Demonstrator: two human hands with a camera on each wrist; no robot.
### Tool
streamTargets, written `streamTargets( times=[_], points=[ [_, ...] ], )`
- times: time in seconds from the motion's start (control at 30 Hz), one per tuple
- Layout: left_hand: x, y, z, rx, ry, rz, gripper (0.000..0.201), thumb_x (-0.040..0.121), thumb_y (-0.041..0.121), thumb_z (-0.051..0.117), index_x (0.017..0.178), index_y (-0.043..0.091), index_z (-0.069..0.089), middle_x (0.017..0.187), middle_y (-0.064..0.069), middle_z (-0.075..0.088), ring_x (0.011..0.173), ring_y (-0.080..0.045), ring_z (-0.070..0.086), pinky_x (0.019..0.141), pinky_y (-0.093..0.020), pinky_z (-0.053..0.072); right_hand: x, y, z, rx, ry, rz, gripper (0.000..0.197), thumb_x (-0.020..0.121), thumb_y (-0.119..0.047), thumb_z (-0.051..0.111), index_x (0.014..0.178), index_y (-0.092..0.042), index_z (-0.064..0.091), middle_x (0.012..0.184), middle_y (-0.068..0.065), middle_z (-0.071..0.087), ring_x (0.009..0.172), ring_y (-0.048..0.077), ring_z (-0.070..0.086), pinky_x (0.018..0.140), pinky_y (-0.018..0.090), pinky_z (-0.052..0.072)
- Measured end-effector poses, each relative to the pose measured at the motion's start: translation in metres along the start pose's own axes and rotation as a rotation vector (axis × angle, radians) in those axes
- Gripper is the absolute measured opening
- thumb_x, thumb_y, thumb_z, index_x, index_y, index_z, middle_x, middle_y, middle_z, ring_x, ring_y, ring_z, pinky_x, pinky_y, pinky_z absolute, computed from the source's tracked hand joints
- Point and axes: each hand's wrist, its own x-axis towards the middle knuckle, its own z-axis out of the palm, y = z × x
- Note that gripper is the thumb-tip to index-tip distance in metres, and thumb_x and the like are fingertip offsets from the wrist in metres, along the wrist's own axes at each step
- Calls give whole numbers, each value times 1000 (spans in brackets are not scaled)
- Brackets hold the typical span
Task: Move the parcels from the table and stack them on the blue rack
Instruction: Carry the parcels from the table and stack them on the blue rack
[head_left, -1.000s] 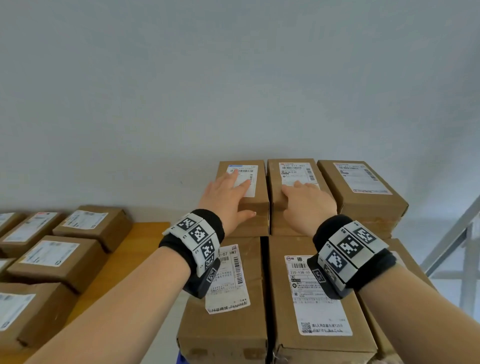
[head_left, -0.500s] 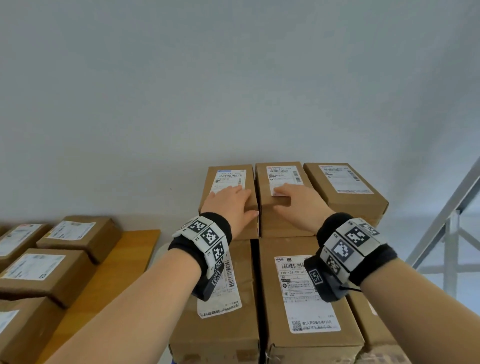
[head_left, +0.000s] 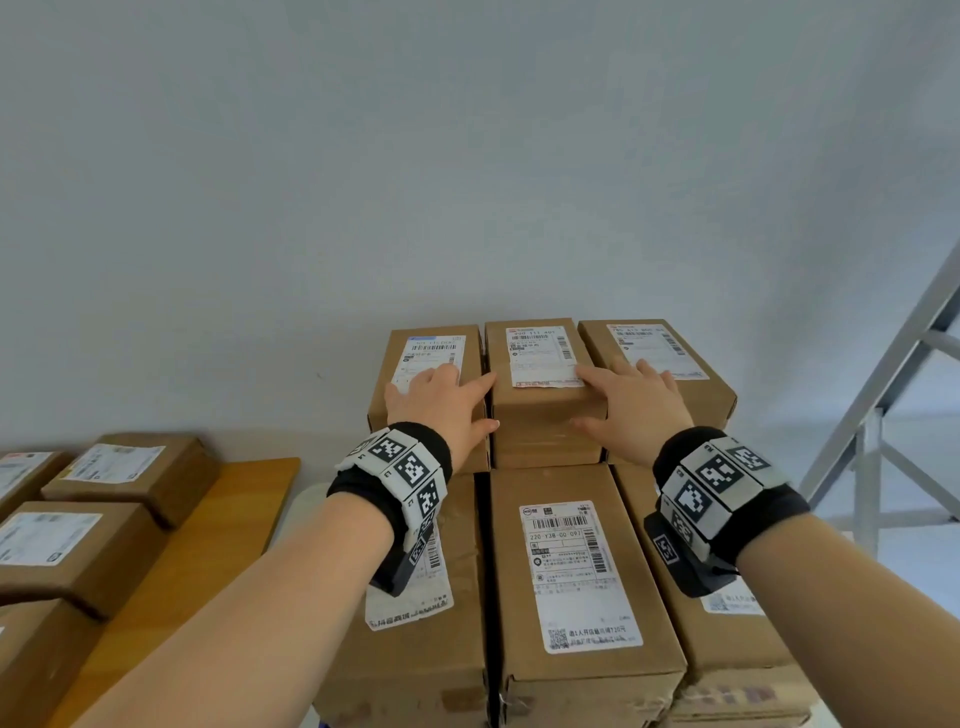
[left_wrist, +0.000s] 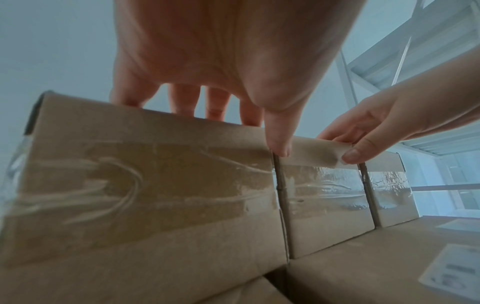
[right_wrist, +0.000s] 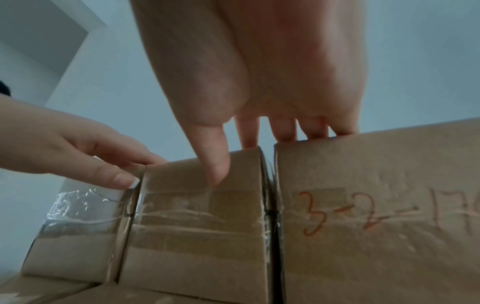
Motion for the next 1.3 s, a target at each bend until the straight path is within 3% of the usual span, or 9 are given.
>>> streamTargets(
  times=[0.37, 0.53, 0.67, 0.77, 0.9, 1.0, 1.03, 1.13, 1.3],
  points=[
    [-4, 2, -1, 2, 27, -2, 54, 95, 49, 36, 146, 35, 21, 142, -1, 36, 132, -21, 31, 109, -53, 24, 2, 2, 3, -27, -6, -10, 61, 88, -50, 50, 143, -36, 28, 145, 6, 34, 138, 35, 23, 115, 51, 15],
    [-4, 1, -3, 13, 21, -9, 57, 95, 48, 37, 145, 26, 23, 147, 1, 32, 135, -20, 29, 110, -52, 23, 0, 1, 0, 22, -16, 9, 62, 86, -46, 53, 142, -35, 30, 144, 7, 33, 138, 34, 21, 116, 52, 9],
    [-6, 1, -6, -5, 18, -26, 60, 95, 48, 36, 147, 21, 22, 155, 0, 18, 143, -21, 15, 115, -50, 15, -3, -4, -10, 147, -15, -9, 62, 86, -35, 55, 144, -30, 31, 153, 11, 21, 145, 30, 4, 115, 49, -3],
    [-13, 2, -13, -70, 84, -8, 58, 97, 44, 37, 147, 19, 23, 156, -1, 18, 143, -19, 16, 116, -45, 16, -8, -18, -21, 285, 33, -124, 59, 88, -27, 54, 144, -21, 34, 152, 9, 27, 143, 26, 16, 117, 42, 13],
    [-35, -3, -25, -260, 192, -47, 48, 98, 32, 39, 144, 18, 32, 152, 0, 28, 139, -17, 26, 113, -31, 22, -19, -49, -32, 449, 31, -283, 49, 92, -17, 49, 140, -18, 42, 144, 2, 44, 133, 17, 38, 105, 23, 30],
    [-59, -17, -31, -365, 239, -129, 44, 98, 28, 40, 141, 19, 37, 146, 0, 37, 133, -14, 34, 107, -27, 27, -27, -74, -31, 508, -1, -362, 41, 94, -16, 46, 136, -18, 47, 136, 0, 52, 106, 8, 53, 79, -1, 35],
    [-69, -23, -33, -388, 243, -156, 43, 98, 28, 40, 141, 20, 38, 144, 0, 40, 131, -14, 36, 106, -26, 28, -30, -84, -29, 540, -11, -384, 39, 94, -16, 46, 133, -18, 50, 132, 0, 55, 102, 8, 53, 75, 0, 36],
    [-106, -47, -36, -399, 234, -244, 42, 99, 28, 39, 141, 20, 37, 143, 1, 42, 131, -13, 37, 104, -22, 26, -42, -119, -21, 617, -43, -453, 34, 94, -15, 48, 128, -18, 56, 123, -1, 60, 108, 10, 55, 85, 12, 37],
    [-177, -103, -33, -378, 223, -381, 42, 99, 30, 39, 140, 18, 39, 140, -2, 45, 129, -14, 39, 104, -25, 28, -73, -193, -1, 662, -145, -547, 32, 93, -13, 50, 124, -17, 58, 118, 1, 61, 105, 12, 58, 88, 19, 41]
  ],
)
